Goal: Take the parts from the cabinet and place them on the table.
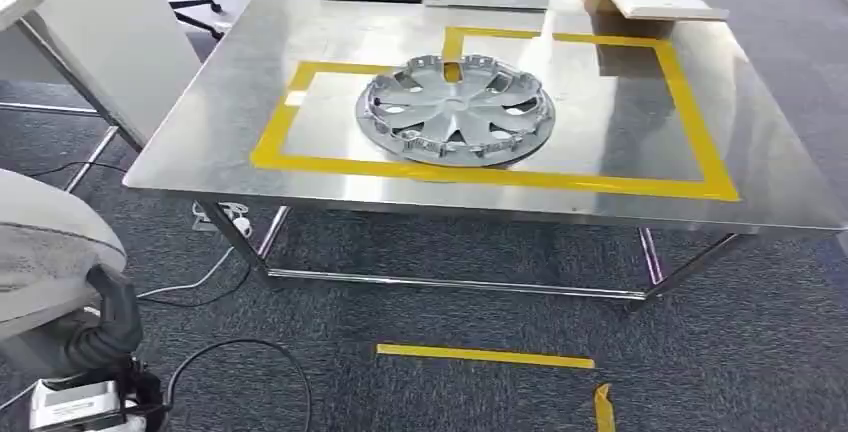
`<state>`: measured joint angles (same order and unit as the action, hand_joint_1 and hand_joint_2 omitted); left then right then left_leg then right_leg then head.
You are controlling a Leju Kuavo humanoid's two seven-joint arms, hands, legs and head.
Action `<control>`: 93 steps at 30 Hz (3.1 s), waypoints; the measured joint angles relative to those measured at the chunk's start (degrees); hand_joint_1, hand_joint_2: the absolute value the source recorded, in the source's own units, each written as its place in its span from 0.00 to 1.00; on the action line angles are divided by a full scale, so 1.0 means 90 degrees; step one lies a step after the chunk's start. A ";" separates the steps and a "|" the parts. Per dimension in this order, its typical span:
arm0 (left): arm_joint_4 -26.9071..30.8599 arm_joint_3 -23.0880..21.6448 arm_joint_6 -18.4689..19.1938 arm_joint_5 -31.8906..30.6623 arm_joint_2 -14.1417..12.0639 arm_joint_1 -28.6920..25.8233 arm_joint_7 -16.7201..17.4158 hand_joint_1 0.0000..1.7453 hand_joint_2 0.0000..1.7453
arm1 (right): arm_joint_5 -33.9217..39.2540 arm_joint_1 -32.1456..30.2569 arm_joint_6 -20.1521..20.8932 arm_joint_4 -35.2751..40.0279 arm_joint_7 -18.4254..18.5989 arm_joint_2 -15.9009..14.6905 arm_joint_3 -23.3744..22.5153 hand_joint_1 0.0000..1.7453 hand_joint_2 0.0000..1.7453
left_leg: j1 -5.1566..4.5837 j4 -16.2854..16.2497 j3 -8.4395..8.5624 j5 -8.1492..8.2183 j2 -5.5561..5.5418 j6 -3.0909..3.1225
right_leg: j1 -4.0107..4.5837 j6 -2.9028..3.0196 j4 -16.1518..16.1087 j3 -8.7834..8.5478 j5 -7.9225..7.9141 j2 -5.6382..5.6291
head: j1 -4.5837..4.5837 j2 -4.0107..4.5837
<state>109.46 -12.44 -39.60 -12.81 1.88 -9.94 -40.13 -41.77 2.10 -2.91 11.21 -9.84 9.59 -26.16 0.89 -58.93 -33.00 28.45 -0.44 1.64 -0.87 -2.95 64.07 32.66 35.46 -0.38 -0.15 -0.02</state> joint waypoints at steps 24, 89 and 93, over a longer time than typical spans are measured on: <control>0.0002 0.0007 -0.0005 -0.0017 0.0002 -0.0013 0.0000 1.00 1.00 | -0.0010 -0.0019 0.0036 -0.0005 -0.0002 0.0000 -0.0002 0.00 0.00 | -0.0078 -0.0308 -0.0253 -0.0226 0.0012 -0.0223 | 0.0069 0.0231 -0.0664 -0.0533 -0.0238 -0.0037 | -0.0078 0.0000; -0.5999 0.0323 0.2013 -0.2759 -0.1797 0.4448 0.1108 1.00 1.00 | -0.0884 0.0325 0.0675 0.0007 0.0138 -0.0007 0.0544 0.00 0.00 | -0.0061 0.0116 -0.0047 -0.0181 0.0028 -0.0114 | 0.0103 0.0199 -0.0630 0.0268 -0.0944 0.0013 | -0.0036 0.0000; -0.6575 0.0291 0.2145 -0.2907 -0.1754 0.4833 0.1180 1.00 1.00 | -0.0896 0.0329 0.0724 0.0007 0.0192 -0.0007 0.0590 0.00 0.00 | -0.0047 0.0129 -0.0046 -0.0200 0.0041 -0.0047 | 0.0074 0.0101 0.0802 0.0969 -0.0207 0.0010 | -0.0005 0.0000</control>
<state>50.29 -9.81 -20.30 -38.97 -13.90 33.56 -29.51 -49.83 5.06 3.61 11.28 -8.11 9.53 -20.85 0.46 -57.77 -33.42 26.65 -0.07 1.21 -0.21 -2.04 71.28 41.38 33.59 -0.30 -0.20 -0.02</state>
